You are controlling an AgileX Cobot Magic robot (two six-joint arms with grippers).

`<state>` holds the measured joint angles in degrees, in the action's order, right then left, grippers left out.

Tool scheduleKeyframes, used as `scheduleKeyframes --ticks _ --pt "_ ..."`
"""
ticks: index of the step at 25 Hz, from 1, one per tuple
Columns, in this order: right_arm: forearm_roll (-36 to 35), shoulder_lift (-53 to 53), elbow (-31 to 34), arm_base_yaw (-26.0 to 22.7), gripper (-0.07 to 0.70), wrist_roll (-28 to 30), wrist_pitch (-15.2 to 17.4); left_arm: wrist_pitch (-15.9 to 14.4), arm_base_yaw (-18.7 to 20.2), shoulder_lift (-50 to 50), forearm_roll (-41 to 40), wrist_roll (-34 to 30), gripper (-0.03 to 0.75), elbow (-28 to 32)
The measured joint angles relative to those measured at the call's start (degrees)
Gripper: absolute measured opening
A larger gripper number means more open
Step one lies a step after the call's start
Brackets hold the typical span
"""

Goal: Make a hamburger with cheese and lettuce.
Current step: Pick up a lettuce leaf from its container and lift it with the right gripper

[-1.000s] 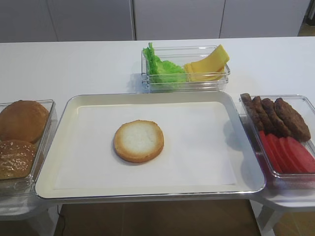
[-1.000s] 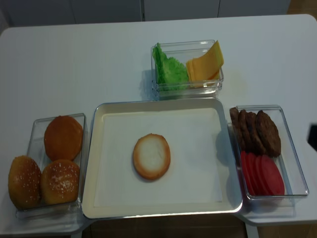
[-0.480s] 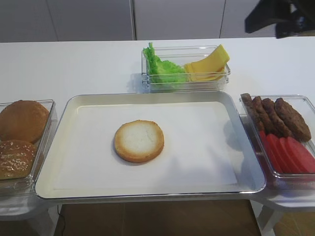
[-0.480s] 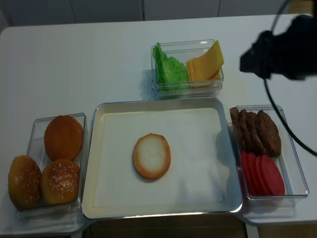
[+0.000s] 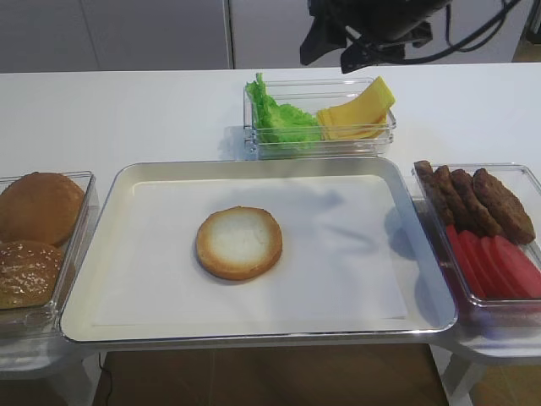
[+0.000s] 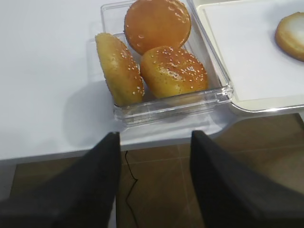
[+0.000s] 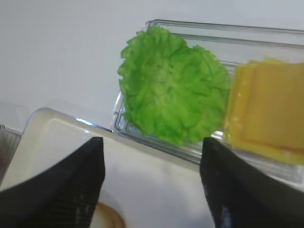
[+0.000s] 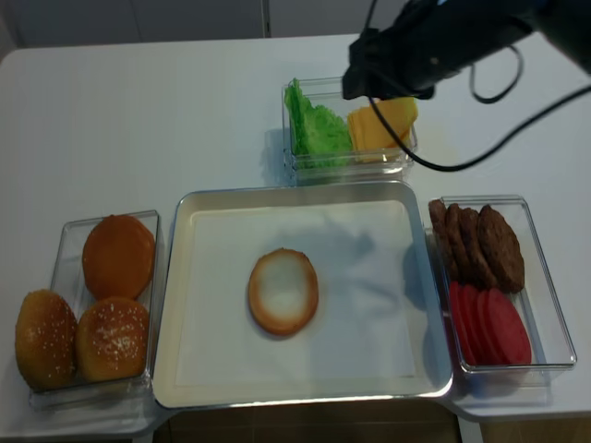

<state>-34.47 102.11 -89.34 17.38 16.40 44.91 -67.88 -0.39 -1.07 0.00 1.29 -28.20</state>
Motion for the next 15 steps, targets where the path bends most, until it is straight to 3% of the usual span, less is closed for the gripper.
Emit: scheduleKeyframes --ticks 8,15 --pt "-9.3 12.8 -10.4 0.1 0.496 6.1 -0.4 0.0 0.0 0.0 0.0 0.0 0.359 0.0" --pt "-13.4 17.4 -13.6 0.1 0.496 9.0 -1.3 0.0 0.0 0.0 0.0 0.0 0.359 0.0"
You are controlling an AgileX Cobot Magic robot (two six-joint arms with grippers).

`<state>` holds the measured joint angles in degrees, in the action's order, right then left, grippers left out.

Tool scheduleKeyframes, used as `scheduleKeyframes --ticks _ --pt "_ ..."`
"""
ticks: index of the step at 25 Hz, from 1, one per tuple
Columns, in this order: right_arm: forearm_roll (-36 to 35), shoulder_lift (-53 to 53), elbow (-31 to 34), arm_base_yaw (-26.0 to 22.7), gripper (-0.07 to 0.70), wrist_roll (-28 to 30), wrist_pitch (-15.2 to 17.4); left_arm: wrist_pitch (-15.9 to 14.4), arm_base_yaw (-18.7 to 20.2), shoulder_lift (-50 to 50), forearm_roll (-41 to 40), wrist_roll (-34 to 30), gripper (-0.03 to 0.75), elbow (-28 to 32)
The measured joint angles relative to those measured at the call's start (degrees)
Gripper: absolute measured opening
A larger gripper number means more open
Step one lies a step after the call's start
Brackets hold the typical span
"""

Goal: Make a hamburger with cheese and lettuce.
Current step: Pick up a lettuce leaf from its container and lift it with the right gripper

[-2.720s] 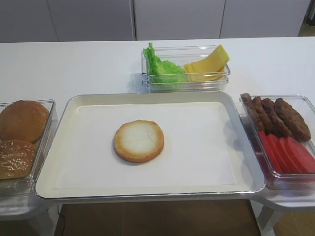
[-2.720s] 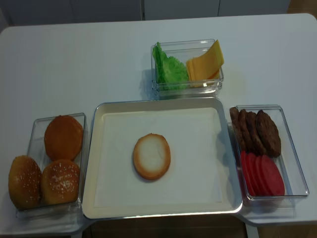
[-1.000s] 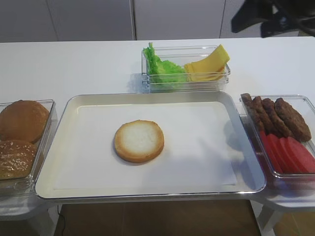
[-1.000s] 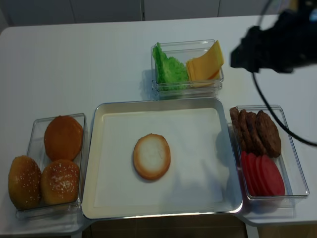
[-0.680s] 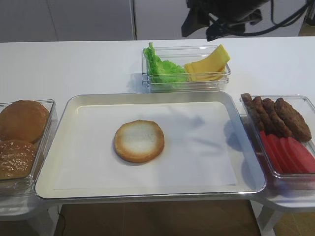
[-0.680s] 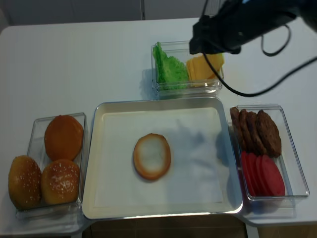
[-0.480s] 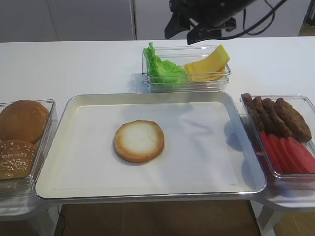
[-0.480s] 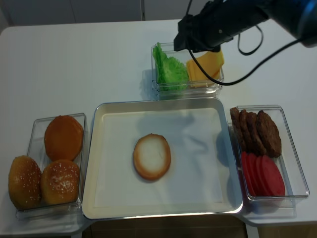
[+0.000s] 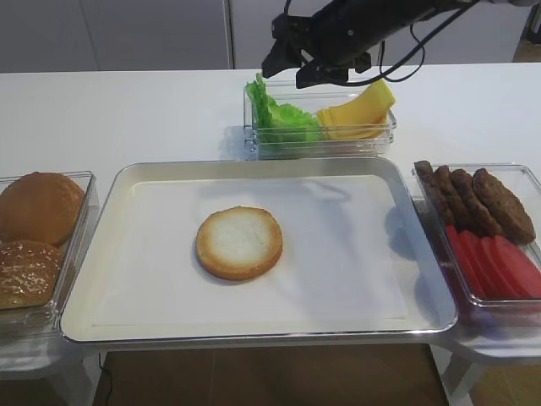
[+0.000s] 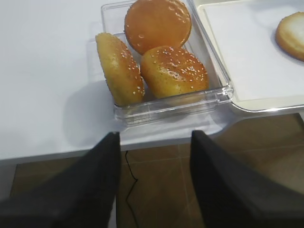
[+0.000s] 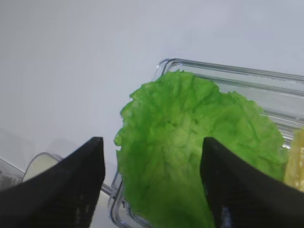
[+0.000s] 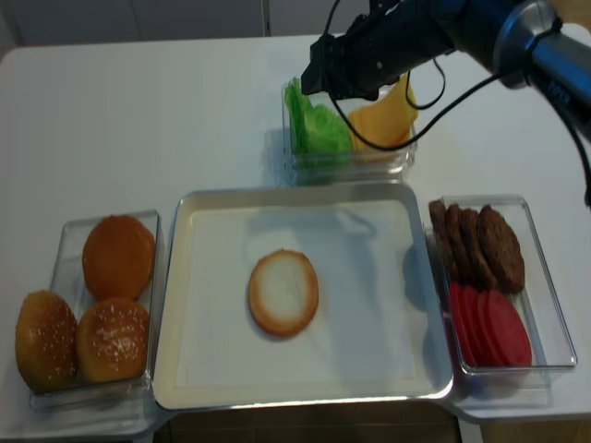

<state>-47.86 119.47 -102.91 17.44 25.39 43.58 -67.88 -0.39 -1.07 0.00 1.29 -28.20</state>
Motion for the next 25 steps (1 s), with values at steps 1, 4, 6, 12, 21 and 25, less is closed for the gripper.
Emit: scheduleKeyframes --ticks 1,4,6,12,21,25 --pt "-1.2 0.2 0.0 0.0 0.496 0.7 -0.1 0.0 0.0 0.0 0.0 0.0 0.359 0.0" --pt "-3.9 1.2 -0.3 0.0 0.496 1.7 -0.7 0.0 0.0 0.0 0.0 0.0 0.359 0.0" --pt "-4.9 1.8 -0.4 0.0 0.496 2.1 -1.2 0.0 0.0 0.0 0.0 0.0 0.359 0.0" --pt "-7.4 3.0 -0.4 0.6 0.495 4.1 -1.3 0.0 0.0 0.0 0.0 0.0 0.359 0.0" --pt "-7.4 3.3 -0.4 1.8 0.396 5.1 -1.8 0.0 0.0 0.0 0.0 0.0 0.359 0.0" --pt "-7.4 3.6 -0.4 1.8 0.358 5.1 -1.8 0.0 0.0 0.0 0.0 0.0 0.359 0.0"
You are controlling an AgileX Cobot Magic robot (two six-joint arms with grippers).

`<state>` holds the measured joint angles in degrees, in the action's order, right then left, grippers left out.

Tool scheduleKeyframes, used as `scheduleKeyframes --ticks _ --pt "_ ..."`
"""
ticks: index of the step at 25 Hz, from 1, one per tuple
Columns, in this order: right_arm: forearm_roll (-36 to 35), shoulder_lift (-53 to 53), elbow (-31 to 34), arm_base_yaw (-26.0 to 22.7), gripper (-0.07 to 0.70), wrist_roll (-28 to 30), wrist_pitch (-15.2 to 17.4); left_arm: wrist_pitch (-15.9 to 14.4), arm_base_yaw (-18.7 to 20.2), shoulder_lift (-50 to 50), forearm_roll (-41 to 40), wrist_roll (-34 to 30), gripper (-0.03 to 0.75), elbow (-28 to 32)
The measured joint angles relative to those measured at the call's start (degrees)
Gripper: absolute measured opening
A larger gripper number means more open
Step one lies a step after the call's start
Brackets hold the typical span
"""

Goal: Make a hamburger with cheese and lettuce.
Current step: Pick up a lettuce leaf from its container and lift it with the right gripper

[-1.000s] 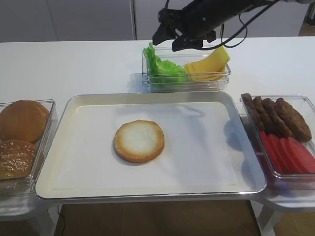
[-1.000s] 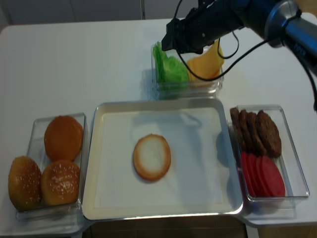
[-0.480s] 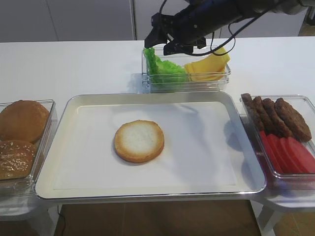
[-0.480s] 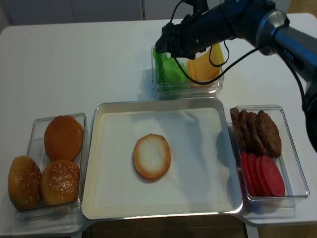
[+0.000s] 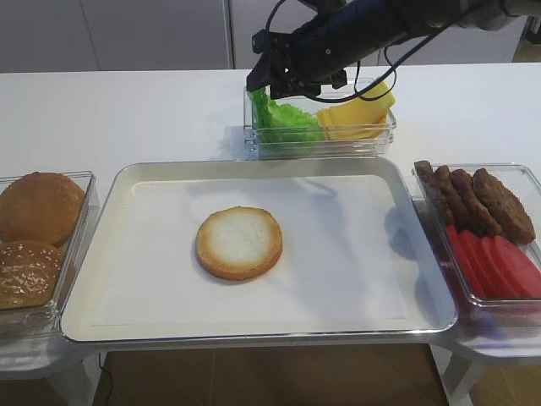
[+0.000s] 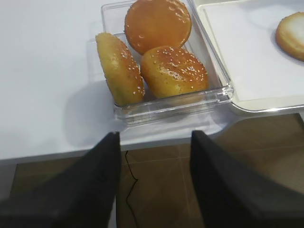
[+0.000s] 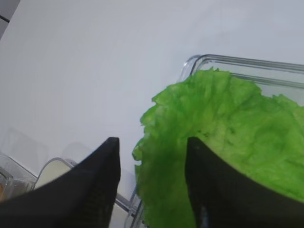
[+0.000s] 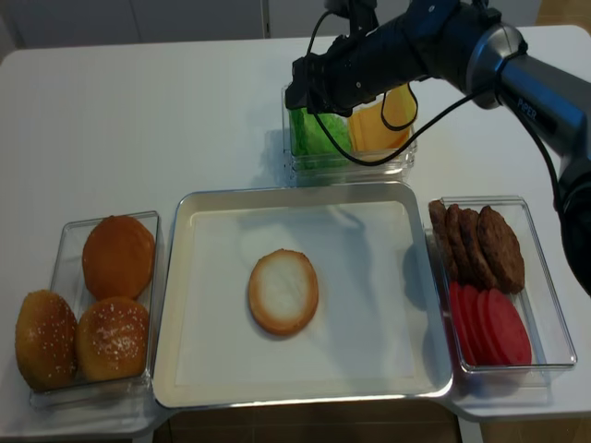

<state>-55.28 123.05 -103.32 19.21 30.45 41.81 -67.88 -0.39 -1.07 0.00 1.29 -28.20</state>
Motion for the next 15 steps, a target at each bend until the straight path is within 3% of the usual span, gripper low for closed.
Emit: scheduleKeyframes --ticks 10,15 --pt "-0.1 0.0 0.0 0.0 0.190 0.7 0.0 0.0 0.0 0.0 0.0 0.0 0.359 0.0" --pt "-0.1 0.0 0.0 0.0 0.164 0.8 0.0 0.0 0.0 0.0 0.0 0.0 0.359 0.0"
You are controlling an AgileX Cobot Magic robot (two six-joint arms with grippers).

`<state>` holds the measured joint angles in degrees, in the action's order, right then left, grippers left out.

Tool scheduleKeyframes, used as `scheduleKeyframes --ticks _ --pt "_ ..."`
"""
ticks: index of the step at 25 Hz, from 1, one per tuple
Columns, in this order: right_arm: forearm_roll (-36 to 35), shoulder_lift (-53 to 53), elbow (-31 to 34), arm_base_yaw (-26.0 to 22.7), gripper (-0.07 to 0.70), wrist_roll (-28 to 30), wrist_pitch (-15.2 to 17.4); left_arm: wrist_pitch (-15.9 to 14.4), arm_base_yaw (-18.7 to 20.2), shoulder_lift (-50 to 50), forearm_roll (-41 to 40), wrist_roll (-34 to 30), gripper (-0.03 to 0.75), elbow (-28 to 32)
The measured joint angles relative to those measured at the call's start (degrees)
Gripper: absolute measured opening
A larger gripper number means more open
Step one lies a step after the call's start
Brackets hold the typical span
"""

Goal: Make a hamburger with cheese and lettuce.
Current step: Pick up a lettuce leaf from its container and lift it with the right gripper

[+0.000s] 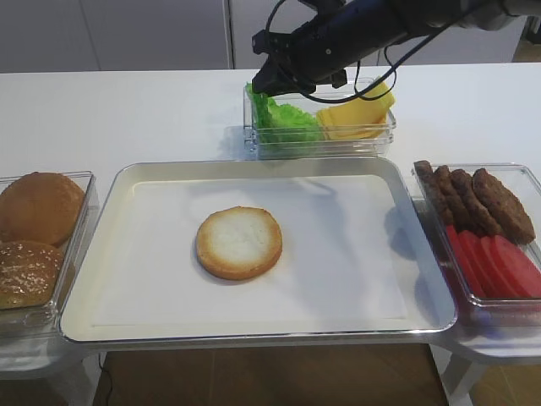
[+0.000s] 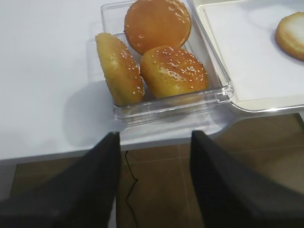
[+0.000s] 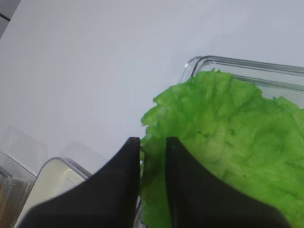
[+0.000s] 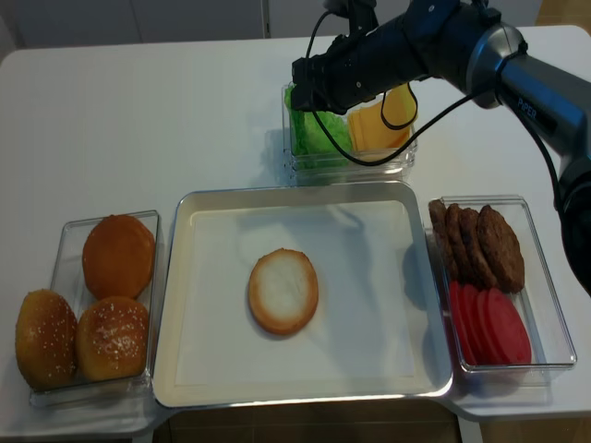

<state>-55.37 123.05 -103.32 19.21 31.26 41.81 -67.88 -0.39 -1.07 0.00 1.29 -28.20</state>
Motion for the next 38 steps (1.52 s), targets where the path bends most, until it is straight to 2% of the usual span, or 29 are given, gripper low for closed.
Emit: scheduleKeyframes --ticks 3,7,10,38 --pt "0.0 0.0 0.0 0.0 0.150 0.1 0.0 0.0 0.0 0.0 0.0 0.0 0.359 0.0" --pt "-1.0 0.0 0.0 0.0 0.073 1.3 0.0 0.0 0.0 0.0 0.0 0.0 0.359 0.0" --pt "-1.4 0.0 0.0 0.0 0.053 1.7 0.0 0.0 0.0 0.0 0.0 0.0 0.359 0.0" --pt "0.1 -2.1 0.0 0.0 0.048 1.6 -0.7 0.0 0.0 0.0 0.0 0.0 0.359 0.0"
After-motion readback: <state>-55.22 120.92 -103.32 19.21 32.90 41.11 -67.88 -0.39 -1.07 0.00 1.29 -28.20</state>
